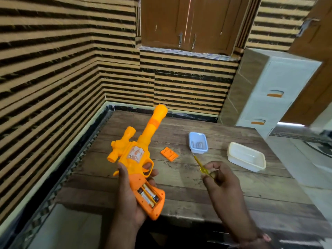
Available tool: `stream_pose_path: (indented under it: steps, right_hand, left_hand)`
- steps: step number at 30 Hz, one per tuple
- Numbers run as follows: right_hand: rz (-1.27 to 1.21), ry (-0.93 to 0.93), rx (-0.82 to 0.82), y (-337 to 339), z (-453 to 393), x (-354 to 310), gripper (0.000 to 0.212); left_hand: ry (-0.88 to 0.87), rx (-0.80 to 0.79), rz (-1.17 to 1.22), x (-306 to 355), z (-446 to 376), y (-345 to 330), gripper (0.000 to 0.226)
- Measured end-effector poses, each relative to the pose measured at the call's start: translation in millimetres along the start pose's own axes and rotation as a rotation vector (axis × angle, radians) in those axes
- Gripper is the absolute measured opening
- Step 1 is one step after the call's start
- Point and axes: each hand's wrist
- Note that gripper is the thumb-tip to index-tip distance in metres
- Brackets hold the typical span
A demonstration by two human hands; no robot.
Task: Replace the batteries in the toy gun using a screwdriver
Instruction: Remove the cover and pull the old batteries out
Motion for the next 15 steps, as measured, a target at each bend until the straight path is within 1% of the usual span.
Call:
stream_pose_path:
  steps: [3, 5, 6, 8, 9, 10, 11, 12, 13, 14, 15]
  right_hand:
    - [-0.393, -0.131, -0.157, -10, 13, -25, 0.021]
    - [-0.587, -0.231, -0.286, -15, 22, -37, 0.020]
    - [-0.661, -0.269, -0.353, -18, 25, -41, 0.026]
    - [-0.761, -0.285, -0.421, -24, 29, -47, 0.048]
    - [-0.772, -0.269, -0.413, -28, 30, -48, 0.053]
    - [-0.744, -0.241, -0.384, -32, 30, -48, 0.046]
    - [-0.677, -0.200, -0.335, -36, 31, -48, 0.033]
    - [-0.585, -0.155, -0.278, -40, 31, -47, 0.022]
    - [-0.504, -0.109, -0.240, -45, 32, -48, 0.015]
    - [-0.459, -0.070, -0.224, -49, 32, -47, 0.012]
    - [-0.437, -0.045, -0.227, -54, 33, -48, 0.010]
  left_hand:
    - [0.024, 0.028, -0.010, 1, -1, 3, 0.081]
    - [0.031, 0.020, -0.026, 1, -8, 6, 0.083]
    - [0.037, 0.012, -0.027, 1, -13, 9, 0.089]
    - [0.052, -0.017, -0.019, 0, -21, 10, 0.103]
    - [0.059, -0.028, -0.003, -1, -25, 10, 0.106]
    - [0.072, -0.044, 0.014, -3, -27, 9, 0.106]
    - [0.088, -0.060, 0.027, -4, -29, 7, 0.103]
    - [0.102, -0.070, 0.042, -4, -30, 5, 0.095]
    - [0.115, -0.075, 0.059, -5, -32, 4, 0.085]
    - [0.128, -0.087, 0.068, -5, -33, 3, 0.078]
    - [0.138, -0.095, 0.065, -6, -36, 5, 0.077]
Point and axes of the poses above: each hand's wrist, its own z-axis away from the middle knuckle, its own y-axis out of the back of the hand, x = y × z, and after that the axes turned 13 degrees about -y, right-handed
